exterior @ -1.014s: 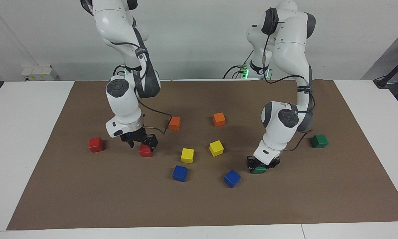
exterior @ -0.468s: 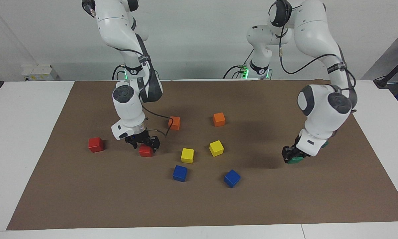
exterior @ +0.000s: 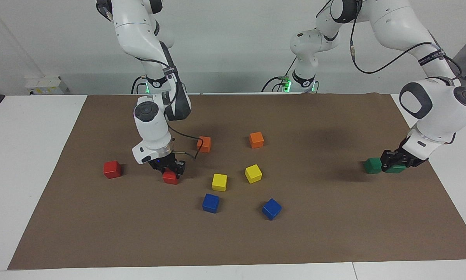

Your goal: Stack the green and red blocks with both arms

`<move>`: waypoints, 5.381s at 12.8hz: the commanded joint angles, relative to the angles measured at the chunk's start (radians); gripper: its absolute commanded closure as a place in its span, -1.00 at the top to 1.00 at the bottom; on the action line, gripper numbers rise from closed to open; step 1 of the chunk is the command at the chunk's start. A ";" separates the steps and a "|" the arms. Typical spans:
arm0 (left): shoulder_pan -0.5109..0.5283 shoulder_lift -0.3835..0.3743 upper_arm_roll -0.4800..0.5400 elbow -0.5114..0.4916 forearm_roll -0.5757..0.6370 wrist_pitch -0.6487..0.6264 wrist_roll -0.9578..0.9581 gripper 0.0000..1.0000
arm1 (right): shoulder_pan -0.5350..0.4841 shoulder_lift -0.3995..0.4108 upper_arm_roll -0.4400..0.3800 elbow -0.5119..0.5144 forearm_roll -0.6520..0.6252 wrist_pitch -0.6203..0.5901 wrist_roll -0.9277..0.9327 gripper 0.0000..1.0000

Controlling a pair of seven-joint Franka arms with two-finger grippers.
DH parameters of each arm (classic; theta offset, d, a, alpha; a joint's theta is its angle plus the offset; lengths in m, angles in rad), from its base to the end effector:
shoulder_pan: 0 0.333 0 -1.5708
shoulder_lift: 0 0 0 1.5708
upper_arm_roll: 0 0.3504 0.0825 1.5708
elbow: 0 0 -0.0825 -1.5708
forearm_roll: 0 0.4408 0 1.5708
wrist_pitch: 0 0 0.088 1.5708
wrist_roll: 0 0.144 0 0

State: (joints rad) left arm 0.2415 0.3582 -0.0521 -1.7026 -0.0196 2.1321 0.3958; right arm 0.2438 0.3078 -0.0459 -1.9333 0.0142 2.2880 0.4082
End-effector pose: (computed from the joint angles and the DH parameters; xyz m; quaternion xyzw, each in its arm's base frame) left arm 0.7126 0.1381 0.3606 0.9946 -0.0961 0.0394 0.0065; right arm 0.6626 0.1345 0.2932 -0.9938 0.1082 -0.0230 0.0057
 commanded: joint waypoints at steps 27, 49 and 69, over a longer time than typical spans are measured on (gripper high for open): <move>0.033 -0.120 -0.009 -0.339 0.010 0.288 0.126 -1.00 | -0.376 -0.193 0.000 -0.154 0.003 -0.018 -0.812 -0.74; -0.063 -0.218 -0.022 0.089 0.007 -0.291 -0.237 1.00 | -0.379 -0.188 0.000 -0.194 0.003 0.036 -0.815 -0.69; -0.185 -0.337 -0.023 0.136 -0.002 -0.635 -0.423 1.00 | -0.374 -0.188 0.000 -0.205 0.003 0.065 -0.786 1.00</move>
State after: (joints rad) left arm 0.0775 0.0341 -0.0869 -1.5871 -0.0203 1.5723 -0.0130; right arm -0.1237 0.1437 -0.0518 -2.1175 0.0142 2.3367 -0.3820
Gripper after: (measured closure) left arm 0.000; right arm 0.000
